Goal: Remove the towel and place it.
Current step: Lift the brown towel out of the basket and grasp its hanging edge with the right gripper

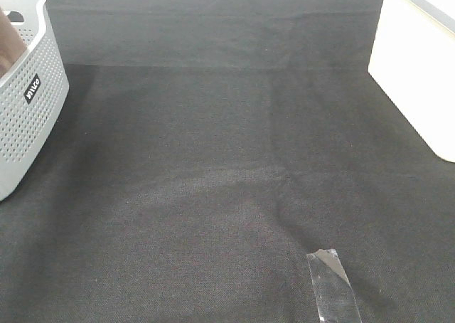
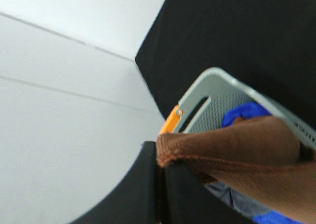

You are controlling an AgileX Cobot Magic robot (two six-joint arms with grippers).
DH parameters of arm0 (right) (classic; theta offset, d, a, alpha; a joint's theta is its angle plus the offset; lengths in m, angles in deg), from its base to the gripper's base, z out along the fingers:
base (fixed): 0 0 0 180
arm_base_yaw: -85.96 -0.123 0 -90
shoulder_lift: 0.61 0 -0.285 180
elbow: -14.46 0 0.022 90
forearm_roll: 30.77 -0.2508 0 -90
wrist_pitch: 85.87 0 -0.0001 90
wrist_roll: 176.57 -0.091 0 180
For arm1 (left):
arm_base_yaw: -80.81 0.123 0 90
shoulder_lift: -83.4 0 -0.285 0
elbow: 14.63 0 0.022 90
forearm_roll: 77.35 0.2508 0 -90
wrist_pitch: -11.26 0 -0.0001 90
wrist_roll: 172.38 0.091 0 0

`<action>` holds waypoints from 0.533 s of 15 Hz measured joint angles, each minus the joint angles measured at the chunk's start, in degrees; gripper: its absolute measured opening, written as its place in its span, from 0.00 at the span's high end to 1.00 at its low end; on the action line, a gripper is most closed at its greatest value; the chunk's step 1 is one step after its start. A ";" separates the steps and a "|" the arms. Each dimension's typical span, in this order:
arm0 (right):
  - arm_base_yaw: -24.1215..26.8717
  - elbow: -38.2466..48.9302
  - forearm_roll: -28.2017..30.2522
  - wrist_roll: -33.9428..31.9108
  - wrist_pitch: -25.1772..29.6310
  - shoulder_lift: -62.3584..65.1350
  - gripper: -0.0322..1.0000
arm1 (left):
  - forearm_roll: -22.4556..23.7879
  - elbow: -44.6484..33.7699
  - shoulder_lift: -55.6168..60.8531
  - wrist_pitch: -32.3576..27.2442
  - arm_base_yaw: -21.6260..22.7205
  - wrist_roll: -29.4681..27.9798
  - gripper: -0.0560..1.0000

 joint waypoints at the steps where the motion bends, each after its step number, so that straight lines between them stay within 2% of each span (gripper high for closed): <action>1: 0.00 -0.11 -6.59 6.65 -3.04 -2.75 0.26 | -0.06 0.00 1.09 0.92 -1.66 0.00 0.95; 4: 0.00 -0.11 -27.22 27.10 -8.25 -14.44 0.26 | -1.66 0.00 2.18 1.49 -7.28 -0.17 0.95; 6: 0.00 -0.11 -41.08 42.63 -8.59 -23.38 0.26 | -3.38 0.00 2.18 1.78 -13.29 0.00 0.95; 8: 0.00 -0.11 -53.40 57.64 -7.28 -32.20 0.26 | -3.72 0.00 2.18 5.61 -19.71 0.11 0.95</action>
